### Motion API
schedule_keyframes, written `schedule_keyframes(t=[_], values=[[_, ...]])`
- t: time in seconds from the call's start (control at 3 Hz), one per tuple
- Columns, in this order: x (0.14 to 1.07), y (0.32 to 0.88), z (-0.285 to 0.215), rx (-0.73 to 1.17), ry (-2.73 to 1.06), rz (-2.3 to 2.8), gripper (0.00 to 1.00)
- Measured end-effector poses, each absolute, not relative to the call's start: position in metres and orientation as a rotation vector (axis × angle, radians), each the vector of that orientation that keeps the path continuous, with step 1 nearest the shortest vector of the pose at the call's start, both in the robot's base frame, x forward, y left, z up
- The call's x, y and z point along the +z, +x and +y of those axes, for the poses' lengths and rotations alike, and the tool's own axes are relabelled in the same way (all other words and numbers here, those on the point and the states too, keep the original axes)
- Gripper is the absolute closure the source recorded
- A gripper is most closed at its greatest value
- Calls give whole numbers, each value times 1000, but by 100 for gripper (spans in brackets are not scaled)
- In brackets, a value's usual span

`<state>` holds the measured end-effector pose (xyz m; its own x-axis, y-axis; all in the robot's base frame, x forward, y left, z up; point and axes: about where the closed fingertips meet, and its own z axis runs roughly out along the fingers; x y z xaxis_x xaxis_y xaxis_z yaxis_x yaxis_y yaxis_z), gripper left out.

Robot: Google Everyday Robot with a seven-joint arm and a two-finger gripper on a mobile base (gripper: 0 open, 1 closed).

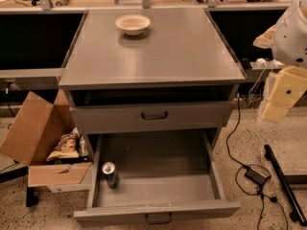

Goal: Pick redbull can from middle drawer and place on counter

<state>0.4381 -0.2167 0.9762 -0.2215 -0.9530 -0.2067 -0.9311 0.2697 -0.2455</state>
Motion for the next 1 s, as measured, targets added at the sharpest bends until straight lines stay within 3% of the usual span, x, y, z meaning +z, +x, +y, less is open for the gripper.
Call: schedule_keyframes(t=[1.0], values=[[943, 448, -173, -25, -1776, 2182, 0]])
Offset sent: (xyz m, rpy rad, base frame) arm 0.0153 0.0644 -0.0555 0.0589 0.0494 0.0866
